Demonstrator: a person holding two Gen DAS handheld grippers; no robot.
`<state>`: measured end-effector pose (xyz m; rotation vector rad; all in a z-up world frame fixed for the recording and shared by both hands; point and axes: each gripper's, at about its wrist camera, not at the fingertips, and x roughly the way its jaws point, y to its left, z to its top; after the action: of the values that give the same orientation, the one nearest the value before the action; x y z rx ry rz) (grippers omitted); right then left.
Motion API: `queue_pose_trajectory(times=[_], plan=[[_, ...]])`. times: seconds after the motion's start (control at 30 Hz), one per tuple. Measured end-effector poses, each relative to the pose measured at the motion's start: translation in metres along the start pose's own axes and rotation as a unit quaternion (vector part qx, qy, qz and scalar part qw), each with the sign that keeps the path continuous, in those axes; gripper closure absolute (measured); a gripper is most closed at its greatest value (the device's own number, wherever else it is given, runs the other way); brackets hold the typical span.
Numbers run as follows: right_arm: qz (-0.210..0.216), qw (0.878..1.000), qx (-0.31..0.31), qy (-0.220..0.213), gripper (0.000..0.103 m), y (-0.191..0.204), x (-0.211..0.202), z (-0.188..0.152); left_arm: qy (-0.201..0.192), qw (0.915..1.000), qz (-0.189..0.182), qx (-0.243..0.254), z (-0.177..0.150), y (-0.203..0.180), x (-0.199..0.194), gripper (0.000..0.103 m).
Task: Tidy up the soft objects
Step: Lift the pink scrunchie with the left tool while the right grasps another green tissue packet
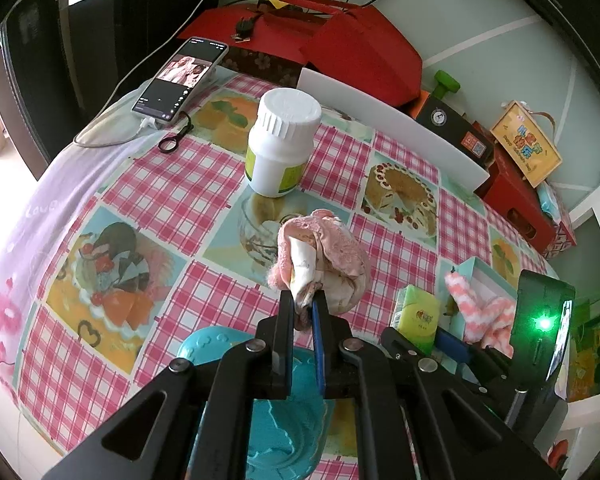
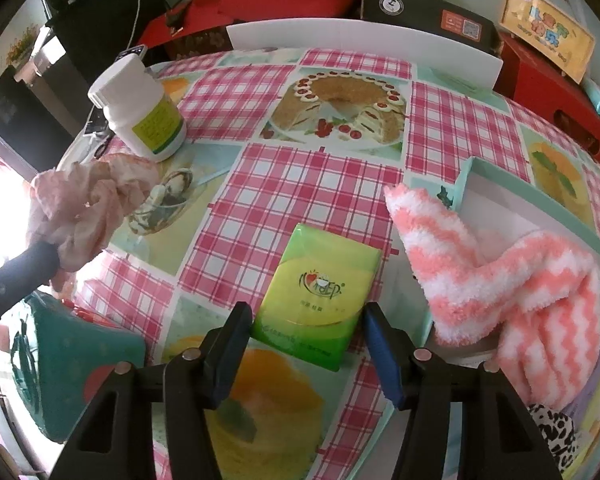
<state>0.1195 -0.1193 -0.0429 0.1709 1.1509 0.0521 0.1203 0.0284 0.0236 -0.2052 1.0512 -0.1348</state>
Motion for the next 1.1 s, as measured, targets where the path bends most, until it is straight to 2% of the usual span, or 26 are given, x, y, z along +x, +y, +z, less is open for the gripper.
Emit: queue_pose_trajectory(times=[0.47,1.1], plan=[[-0.011,1.0,-0.008,0.007,0.045,0.003,-0.008,-0.001,0.0,1.0,-0.002,-0.006,-0.001,0.003,-0.007,0.095],[-0.003,1.0,0.001,-0.027,0.047,0.001,-0.078,-0.025,-0.004,0.9999,-0.01,0.013,-0.015,-0.015,-0.042,0.095]])
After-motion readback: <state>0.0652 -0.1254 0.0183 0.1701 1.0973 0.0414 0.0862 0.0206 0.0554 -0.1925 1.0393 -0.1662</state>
